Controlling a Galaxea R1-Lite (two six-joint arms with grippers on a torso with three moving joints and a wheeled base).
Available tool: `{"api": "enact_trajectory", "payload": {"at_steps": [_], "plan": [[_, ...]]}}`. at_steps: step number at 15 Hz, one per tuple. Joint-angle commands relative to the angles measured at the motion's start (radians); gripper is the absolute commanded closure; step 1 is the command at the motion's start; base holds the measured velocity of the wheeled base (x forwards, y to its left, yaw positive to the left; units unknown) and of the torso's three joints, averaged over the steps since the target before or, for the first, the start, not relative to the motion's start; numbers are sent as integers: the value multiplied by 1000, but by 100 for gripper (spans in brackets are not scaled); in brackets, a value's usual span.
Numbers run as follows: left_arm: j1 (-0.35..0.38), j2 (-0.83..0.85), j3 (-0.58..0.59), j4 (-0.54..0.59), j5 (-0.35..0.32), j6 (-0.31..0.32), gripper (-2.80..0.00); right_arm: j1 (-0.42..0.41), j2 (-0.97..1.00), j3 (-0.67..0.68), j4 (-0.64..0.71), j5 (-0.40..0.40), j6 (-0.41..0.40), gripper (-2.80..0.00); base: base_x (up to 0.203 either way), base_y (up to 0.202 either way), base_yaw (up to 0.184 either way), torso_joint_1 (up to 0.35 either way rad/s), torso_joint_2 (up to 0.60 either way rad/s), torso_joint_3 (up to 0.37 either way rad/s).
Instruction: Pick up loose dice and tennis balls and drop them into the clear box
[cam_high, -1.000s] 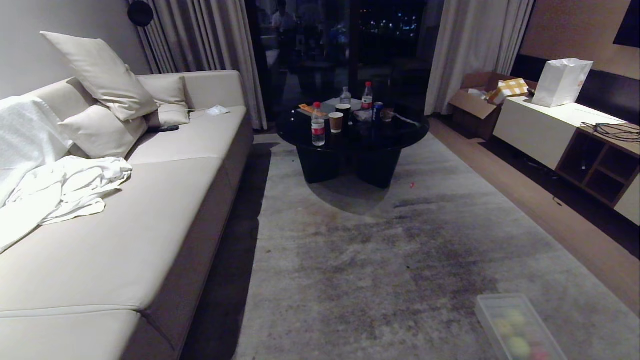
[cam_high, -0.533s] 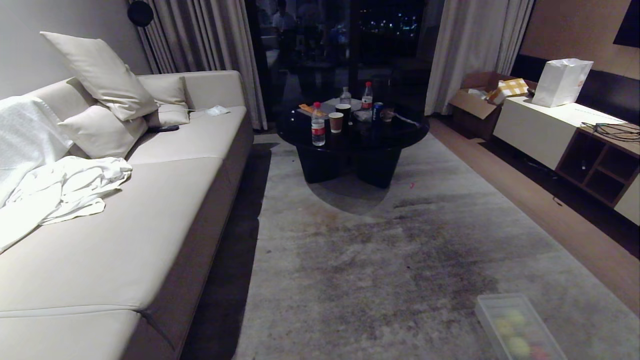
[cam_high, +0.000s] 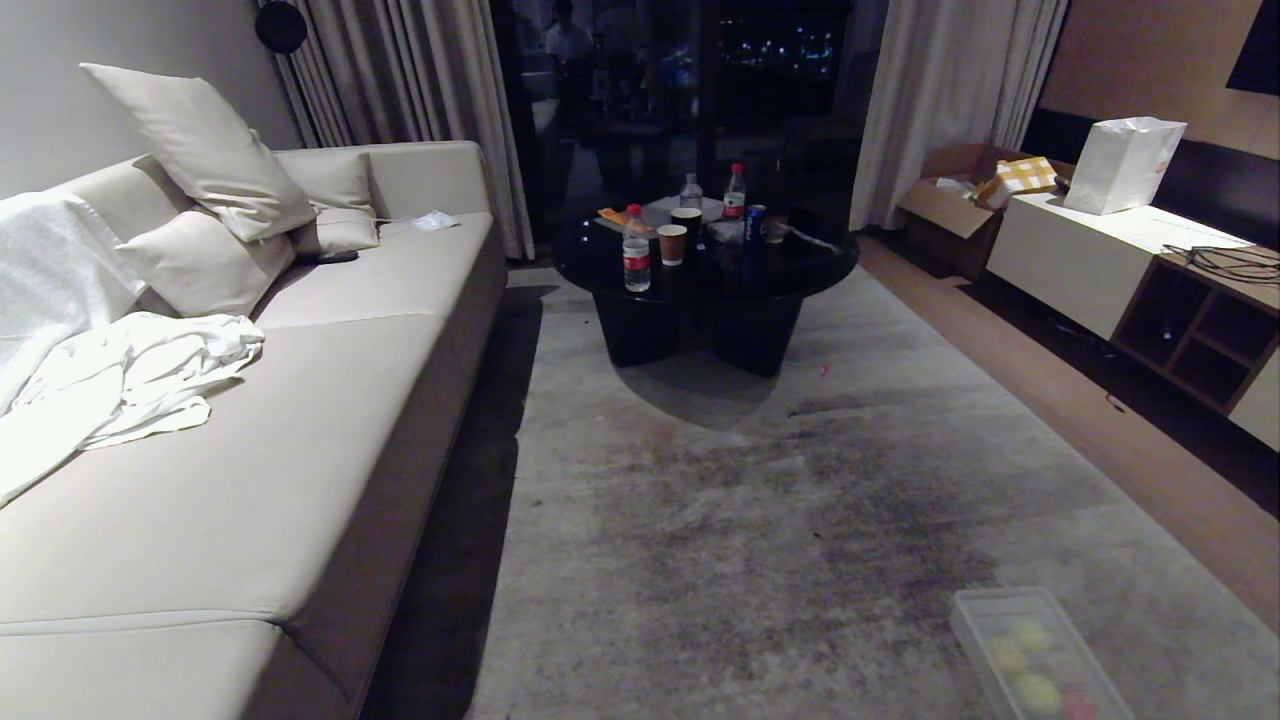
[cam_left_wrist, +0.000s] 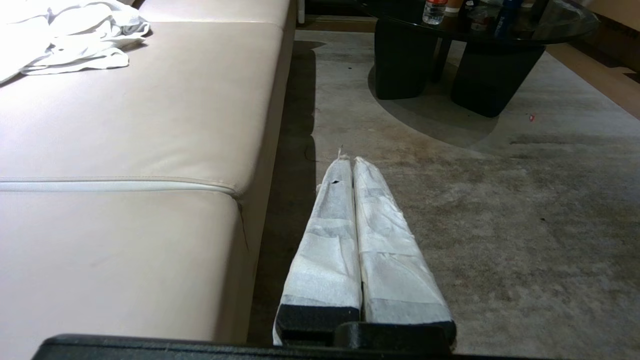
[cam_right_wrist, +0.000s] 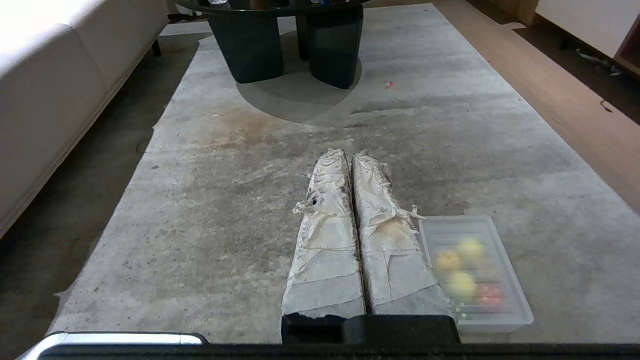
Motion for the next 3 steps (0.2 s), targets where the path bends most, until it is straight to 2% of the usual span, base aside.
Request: {"api": "enact_trajectory", "payload": {"at_steps": [1, 3], "plan": [[0, 1, 2, 1, 1, 0, 0, 0, 2, 11, 0, 0, -1, 0, 0, 0, 0, 0, 0, 0], [0, 1, 2, 0, 1, 0, 0, 0, 2, 11, -1, 0, -1, 0, 0, 0, 0, 0, 0, 0]]}}
